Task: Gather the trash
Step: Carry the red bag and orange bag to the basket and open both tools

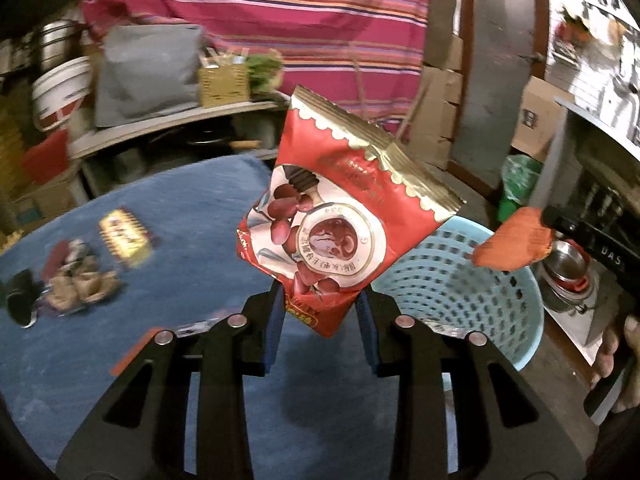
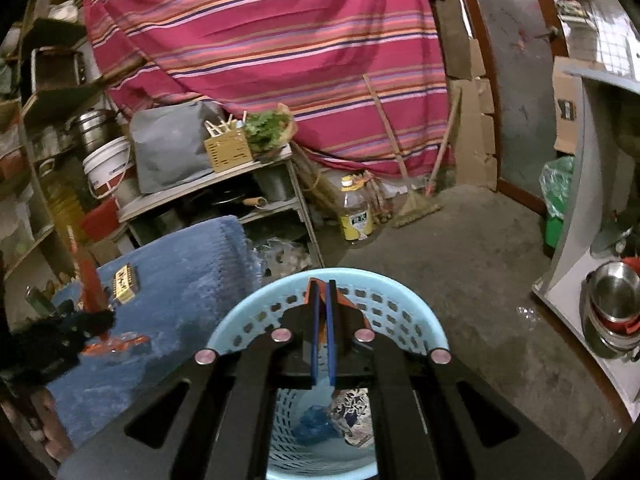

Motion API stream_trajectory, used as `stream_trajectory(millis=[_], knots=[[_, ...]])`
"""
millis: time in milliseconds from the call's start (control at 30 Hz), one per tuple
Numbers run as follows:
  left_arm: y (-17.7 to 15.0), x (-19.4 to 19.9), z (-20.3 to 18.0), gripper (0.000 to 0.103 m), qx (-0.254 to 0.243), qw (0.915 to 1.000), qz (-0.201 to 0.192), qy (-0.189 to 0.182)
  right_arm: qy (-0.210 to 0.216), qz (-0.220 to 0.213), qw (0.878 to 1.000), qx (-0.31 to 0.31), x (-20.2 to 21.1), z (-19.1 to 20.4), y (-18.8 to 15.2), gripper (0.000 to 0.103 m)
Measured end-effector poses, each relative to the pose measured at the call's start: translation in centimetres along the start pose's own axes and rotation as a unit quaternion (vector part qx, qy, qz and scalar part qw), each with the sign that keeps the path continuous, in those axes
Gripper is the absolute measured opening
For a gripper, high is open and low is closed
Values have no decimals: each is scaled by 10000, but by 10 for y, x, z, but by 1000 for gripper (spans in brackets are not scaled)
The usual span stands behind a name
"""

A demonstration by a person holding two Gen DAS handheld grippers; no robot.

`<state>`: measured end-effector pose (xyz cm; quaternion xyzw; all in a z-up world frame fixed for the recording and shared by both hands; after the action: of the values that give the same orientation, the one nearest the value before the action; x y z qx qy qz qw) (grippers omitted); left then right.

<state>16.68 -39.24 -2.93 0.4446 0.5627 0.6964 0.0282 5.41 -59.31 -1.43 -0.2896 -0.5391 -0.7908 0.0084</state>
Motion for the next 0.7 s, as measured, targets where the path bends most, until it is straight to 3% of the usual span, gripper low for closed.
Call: stream_trajectory(millis=[300,567,700], knots=[[-1,-51,-60,34,-250,9988,196,-379,-45,171,9998,-7,-10,-16,-8,3],[0,-68,-73,41,-266,9982,207,-500,-81,269,9996,69,-13,-19,-12,3],[-1,-67,-72,58,-260,9985,178,-440,-94,298,9995,96,-14,-18,-13,3]])
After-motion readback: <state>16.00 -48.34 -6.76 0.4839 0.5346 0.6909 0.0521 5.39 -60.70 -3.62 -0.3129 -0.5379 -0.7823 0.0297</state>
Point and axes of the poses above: each gripper's, at about its wrist camera, not at the fingertips, and x roughly against the way its jaws point, z to its left, y to its top, the point moved 4 cm from there along -x, roughly the way its jaws point, and after that the axes turned 2 degrees about -z, right-handed, at the moved point
